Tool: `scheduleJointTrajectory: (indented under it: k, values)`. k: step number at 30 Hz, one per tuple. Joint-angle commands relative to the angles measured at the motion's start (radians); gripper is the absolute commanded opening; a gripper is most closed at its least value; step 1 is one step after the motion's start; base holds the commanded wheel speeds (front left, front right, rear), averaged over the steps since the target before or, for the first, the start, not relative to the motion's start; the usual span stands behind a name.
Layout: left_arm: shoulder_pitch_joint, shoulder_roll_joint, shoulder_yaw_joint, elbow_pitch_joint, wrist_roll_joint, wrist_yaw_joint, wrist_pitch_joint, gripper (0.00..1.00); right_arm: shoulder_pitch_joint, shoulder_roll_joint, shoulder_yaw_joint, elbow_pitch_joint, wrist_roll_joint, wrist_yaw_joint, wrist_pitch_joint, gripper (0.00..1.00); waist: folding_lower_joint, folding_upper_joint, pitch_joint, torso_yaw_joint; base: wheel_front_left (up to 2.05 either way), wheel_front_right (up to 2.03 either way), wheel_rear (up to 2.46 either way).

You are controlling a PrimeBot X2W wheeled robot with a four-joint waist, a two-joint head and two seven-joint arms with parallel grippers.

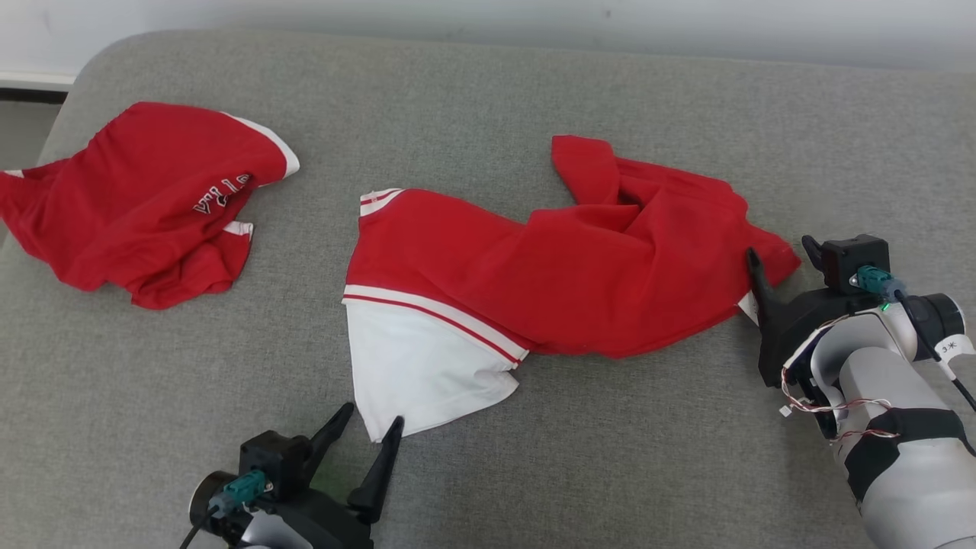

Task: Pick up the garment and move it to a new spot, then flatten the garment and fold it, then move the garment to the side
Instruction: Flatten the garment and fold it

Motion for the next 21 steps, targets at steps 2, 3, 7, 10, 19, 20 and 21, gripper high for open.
scheduleJointTrajectory:
  k: [2, 3, 7, 10, 19, 20, 21]
  values:
    - [-0.014, -0.007, -0.014, 0.005, -0.011, 0.001, 0.002, 1.00, -0.016, -0.006, 0.008, 0.035, 0.009, 0.001, -0.011, 1.00, -0.0002, -0.0002, 0.011, 0.008, 0.00, 0.00, 0.00]
    - [-0.016, -0.010, -0.020, 0.005, -0.014, 0.001, 0.002, 1.00, -0.022, -0.005, 0.011, 0.046, 0.012, 0.001, -0.013, 1.00, -0.0002, -0.0002, 0.013, 0.008, 0.00, 0.00, 0.00]
    - [-0.025, -0.019, -0.047, 0.006, -0.040, 0.001, 0.004, 0.47, -0.038, 0.007, 0.026, 0.084, 0.024, 0.001, -0.022, 0.20, -0.0002, -0.0002, 0.019, 0.004, 0.00, 0.00, 0.00]
    - [-0.031, -0.024, -0.054, -0.005, -0.061, 0.001, 0.004, 0.00, -0.051, 0.004, 0.040, 0.090, 0.028, 0.001, -0.047, 0.00, -0.0002, -0.0002, 0.021, -0.001, 0.00, 0.00, 0.00]
    - [-0.008, -0.038, 0.007, -0.044, -0.126, 0.001, 0.001, 0.00, -0.007, -0.008, 0.082, 0.047, 0.075, 0.001, -0.097, 0.00, -0.0002, -0.0002, -0.037, -0.033, 0.00, 0.00, 0.00]
    - [-0.006, -0.032, 0.022, -0.059, -0.130, 0.001, 0.001, 0.00, 0.003, -0.005, 0.083, 0.030, 0.092, 0.001, -0.099, 0.00, -0.0002, -0.0002, -0.047, -0.038, 0.00, 0.00, 0.00]
    - [-0.008, -0.024, 0.037, -0.077, -0.132, 0.001, 0.001, 0.00, 0.012, -0.004, 0.087, 0.010, 0.107, 0.001, -0.100, 0.00, -0.0002, -0.0002, -0.056, -0.043, 0.00, 0.00, 0.00]
